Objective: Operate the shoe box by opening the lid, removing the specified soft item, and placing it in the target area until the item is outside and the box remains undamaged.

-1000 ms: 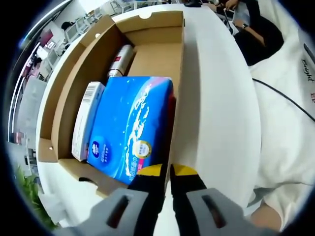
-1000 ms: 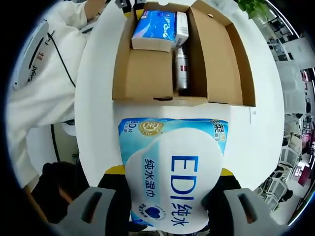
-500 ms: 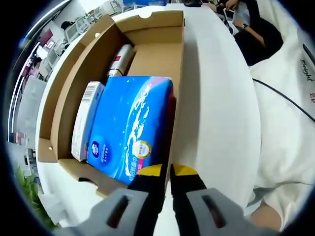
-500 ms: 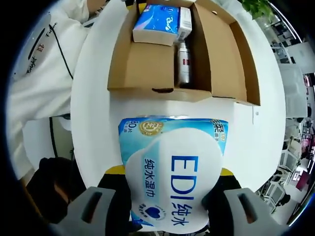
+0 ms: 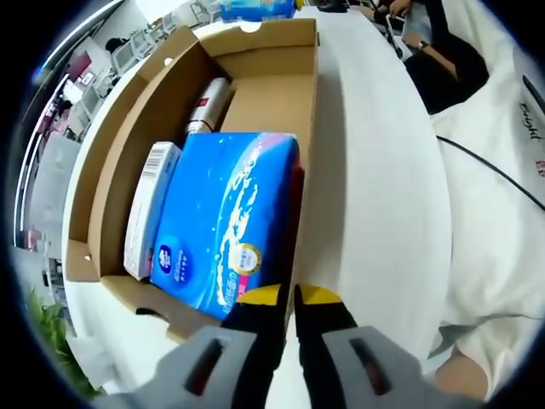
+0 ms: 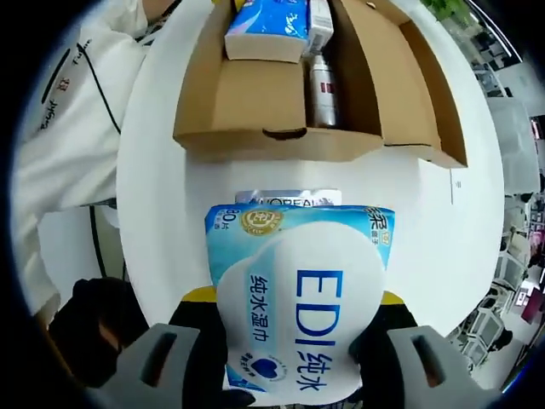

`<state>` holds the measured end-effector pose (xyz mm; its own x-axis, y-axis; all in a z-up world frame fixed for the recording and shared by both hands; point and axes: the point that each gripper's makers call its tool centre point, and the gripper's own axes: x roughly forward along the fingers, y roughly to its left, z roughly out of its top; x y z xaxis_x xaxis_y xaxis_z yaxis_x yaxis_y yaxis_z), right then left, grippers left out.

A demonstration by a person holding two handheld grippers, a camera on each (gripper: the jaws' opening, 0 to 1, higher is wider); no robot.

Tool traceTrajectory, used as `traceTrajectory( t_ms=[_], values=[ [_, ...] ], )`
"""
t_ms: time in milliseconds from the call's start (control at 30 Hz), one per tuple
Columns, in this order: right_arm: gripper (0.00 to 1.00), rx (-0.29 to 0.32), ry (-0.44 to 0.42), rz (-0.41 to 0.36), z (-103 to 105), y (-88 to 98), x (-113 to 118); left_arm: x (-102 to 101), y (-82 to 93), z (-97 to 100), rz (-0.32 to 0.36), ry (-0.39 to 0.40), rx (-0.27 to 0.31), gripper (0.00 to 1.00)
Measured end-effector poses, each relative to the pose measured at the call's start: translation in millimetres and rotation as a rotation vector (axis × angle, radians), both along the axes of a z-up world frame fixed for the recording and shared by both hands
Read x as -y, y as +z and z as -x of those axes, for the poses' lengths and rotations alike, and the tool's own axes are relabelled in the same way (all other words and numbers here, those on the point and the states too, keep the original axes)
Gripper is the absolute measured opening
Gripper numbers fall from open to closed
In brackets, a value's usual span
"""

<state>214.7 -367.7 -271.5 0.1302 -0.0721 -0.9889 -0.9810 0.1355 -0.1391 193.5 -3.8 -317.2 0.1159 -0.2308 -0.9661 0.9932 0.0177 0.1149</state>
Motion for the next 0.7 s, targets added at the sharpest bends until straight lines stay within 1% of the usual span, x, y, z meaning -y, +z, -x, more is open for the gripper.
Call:
traceTrajectory(
  t_ms=[267, 433, 467, 700],
  values=[
    [0.61, -0.009, 0.000, -0.007, 0.5, -6.8, 0.6, -0.1, -0.1, 0.3, -0.003, 0.002, -0.001, 0.05],
    [0.61, -0.003, 0.011, -0.016, -1.0, -11.2, -1.3, 0.0, -0.1, 0.3, -0.003, 0.002, -0.002, 0.05],
    [0.61, -0.011, 0.004, -0.027, -1.0, -12.7, -2.5, 0.1, -0.1, 0.4, -0.003, 0.002, -0.002, 0.05],
    [0.61, -0.021, 0.015, -0.023, -3.3, -19.4, -5.0, 0.3, 0.1, 0.2, 0.001, 0.002, 0.000, 0.05]
  ],
)
